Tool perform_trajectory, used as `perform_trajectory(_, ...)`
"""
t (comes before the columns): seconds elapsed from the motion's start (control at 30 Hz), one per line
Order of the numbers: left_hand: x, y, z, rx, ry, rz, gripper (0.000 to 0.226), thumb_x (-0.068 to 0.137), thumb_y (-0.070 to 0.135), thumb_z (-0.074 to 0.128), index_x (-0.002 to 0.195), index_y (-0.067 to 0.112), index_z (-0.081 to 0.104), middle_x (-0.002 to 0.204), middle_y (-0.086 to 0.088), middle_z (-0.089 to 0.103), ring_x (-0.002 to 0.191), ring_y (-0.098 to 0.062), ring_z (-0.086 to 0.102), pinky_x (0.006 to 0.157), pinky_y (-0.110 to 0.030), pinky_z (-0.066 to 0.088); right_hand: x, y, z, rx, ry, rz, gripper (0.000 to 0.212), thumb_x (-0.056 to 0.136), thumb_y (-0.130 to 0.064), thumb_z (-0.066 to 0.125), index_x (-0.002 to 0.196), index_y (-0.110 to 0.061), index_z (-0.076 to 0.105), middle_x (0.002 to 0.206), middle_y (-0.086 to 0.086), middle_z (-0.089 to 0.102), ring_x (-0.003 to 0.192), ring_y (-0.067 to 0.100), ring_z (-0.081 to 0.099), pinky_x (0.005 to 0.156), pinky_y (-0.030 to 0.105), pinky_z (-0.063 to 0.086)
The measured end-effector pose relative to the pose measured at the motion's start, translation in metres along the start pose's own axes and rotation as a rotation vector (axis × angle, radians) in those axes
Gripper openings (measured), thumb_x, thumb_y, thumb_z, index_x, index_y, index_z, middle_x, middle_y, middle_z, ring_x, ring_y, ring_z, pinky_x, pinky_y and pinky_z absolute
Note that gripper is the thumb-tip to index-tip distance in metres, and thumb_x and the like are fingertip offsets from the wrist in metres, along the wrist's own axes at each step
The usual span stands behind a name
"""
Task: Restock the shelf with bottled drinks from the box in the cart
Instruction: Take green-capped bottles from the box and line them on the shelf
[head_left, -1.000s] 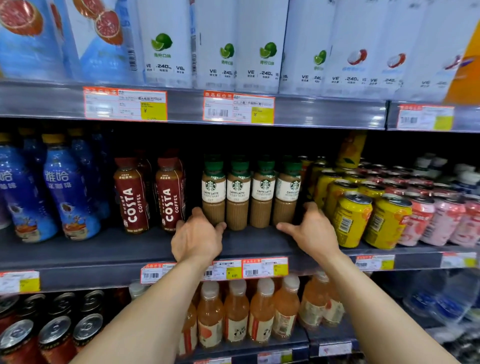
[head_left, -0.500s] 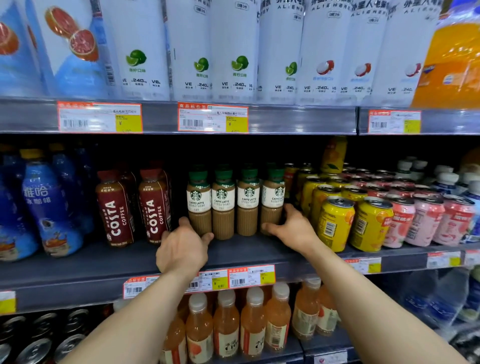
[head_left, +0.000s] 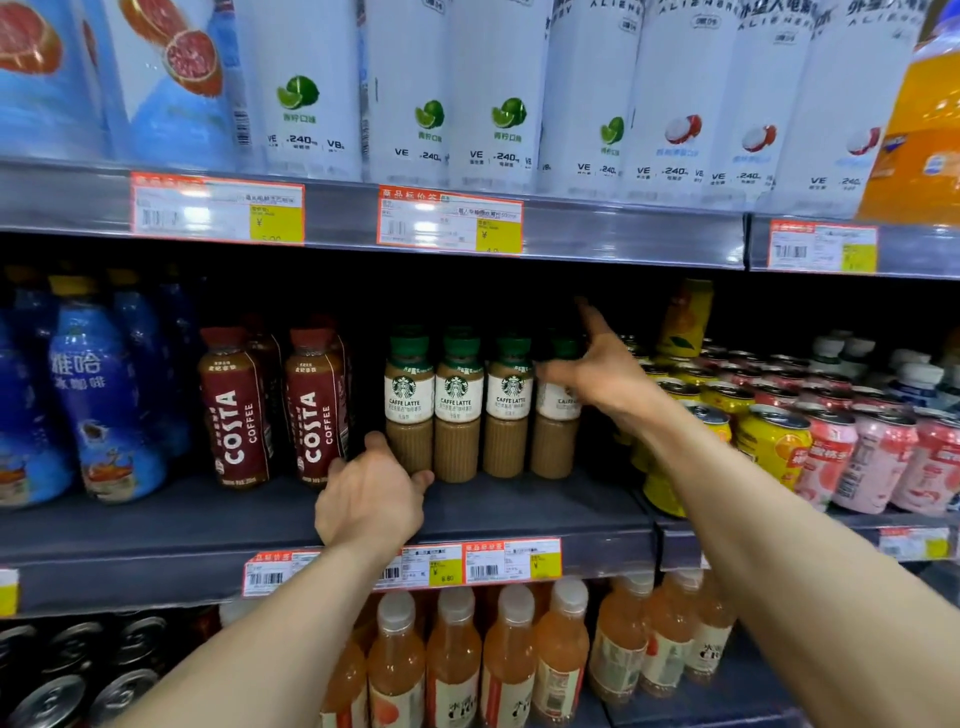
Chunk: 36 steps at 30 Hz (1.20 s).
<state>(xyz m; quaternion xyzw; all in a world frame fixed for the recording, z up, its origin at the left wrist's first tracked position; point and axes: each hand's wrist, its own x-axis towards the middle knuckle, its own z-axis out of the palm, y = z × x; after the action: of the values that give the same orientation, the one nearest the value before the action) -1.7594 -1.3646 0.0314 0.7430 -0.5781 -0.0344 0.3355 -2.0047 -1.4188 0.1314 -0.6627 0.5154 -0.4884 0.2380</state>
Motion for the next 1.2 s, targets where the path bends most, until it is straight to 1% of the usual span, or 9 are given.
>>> perform_trajectory(0.1,0.000,0.000,0.000,-0.005,0.003,-0.013,0.054,0.085,0.057,0.064,0.119,0.020,0.045,0.105,-0.007,0.063,0.112,-0.030,0.051,0.073,-0.037,0.040,0.015,-0.013,-0.013,-0.149,-0.091,0.038,0.098,0.073,-0.011,0.079,0.156,-0.034,0.031,0.122,-0.013,0.057,0.087,-0.007,0.062,0.063,0.009,0.050)
perform_trajectory(0.23,-0.001,0.001,-0.001,0.006,0.005,-0.020,0.052,0.085,0.058,0.064,0.117,0.021,0.045,0.103,-0.005,0.063,0.112,-0.029,0.051,0.072,-0.036,0.038,0.021,-0.013,-0.019,-0.269,-0.203,0.075,0.088,0.075,-0.018,0.080,0.151,-0.034,0.040,0.137,-0.005,0.055,0.109,0.010,0.059,0.079,0.016,0.048)
perform_trajectory(0.37,-0.001,0.002,-0.001,0.003,0.005,-0.011,0.052,0.086,0.057,0.063,0.117,0.021,0.045,0.103,-0.004,0.064,0.113,-0.028,0.050,0.071,-0.036,0.038,0.026,-0.013,-0.020,-0.357,-0.200,0.071,0.087,0.073,-0.025,0.084,0.149,-0.034,0.043,0.137,-0.002,0.059,0.116,0.015,0.059,0.095,0.028,0.049)
perform_trajectory(0.53,-0.003,0.002,-0.004,0.008,0.012,-0.010,0.051,0.085,0.057,0.064,0.116,0.021,0.045,0.106,-0.005,0.064,0.114,-0.029,0.051,0.072,-0.036,0.036,0.026,-0.015,-0.020,-0.468,-0.204,0.049,0.089,0.074,-0.030,0.084,0.151,-0.033,0.040,0.142,-0.001,0.054,0.114,0.011,0.051,0.088,0.022,0.042)
perform_trajectory(0.73,-0.002,0.002,-0.004,0.004,0.015,-0.011,0.050,0.085,0.057,0.064,0.115,0.021,0.046,0.105,-0.006,0.064,0.112,-0.029,0.051,0.071,-0.036,0.037,0.020,-0.017,-0.023,-0.416,-0.140,0.030,0.094,0.071,-0.040,0.088,0.151,-0.037,0.038,0.131,-0.012,0.050,0.116,0.008,0.049,0.091,0.022,0.040)
perform_trajectory(0.9,-0.002,0.002,-0.003,-0.002,0.012,-0.008,0.050,0.086,0.058,0.063,0.115,0.022,0.046,0.100,-0.005,0.062,0.111,-0.029,0.052,0.070,-0.036,0.037,0.024,-0.023,-0.022,-0.010,0.036,0.084,0.037,0.085,-0.038,0.076,0.121,-0.031,0.070,0.115,-0.011,0.070,0.100,0.004,0.066,0.075,0.020,0.049)
perform_trajectory(1.0,-0.002,0.002,-0.001,-0.012,0.024,0.001,0.049,0.086,0.058,0.063,0.114,0.022,0.046,0.078,0.002,0.043,0.109,-0.029,0.052,0.069,-0.037,0.038,0.046,-0.029,-0.017,0.000,0.186,0.241,0.024,0.088,-0.034,0.074,0.108,-0.021,0.069,0.112,0.000,0.071,0.082,0.011,0.065,0.062,0.028,0.049)
perform_trajectory(1.1,-0.002,0.001,-0.001,-0.013,0.021,0.005,0.048,0.086,0.058,0.062,0.114,0.023,0.046,0.069,0.006,0.025,0.107,-0.029,0.052,0.069,-0.037,0.037,0.065,-0.029,-0.010,-0.071,0.122,0.367,0.032,0.088,-0.027,0.073,0.116,-0.013,0.067,0.115,0.008,0.070,0.097,0.023,0.066,0.076,0.037,0.056)
perform_trajectory(1.2,-0.001,0.001,-0.001,-0.015,0.016,0.007,0.048,0.086,0.058,0.062,0.115,0.023,0.045,0.072,0.005,0.029,0.108,-0.028,0.052,0.068,-0.036,0.037,0.072,-0.025,-0.002,-0.155,0.068,0.359,0.038,0.082,-0.027,0.079,0.115,-0.011,0.068,0.112,0.010,0.071,0.099,0.027,0.068,0.086,0.040,0.057)
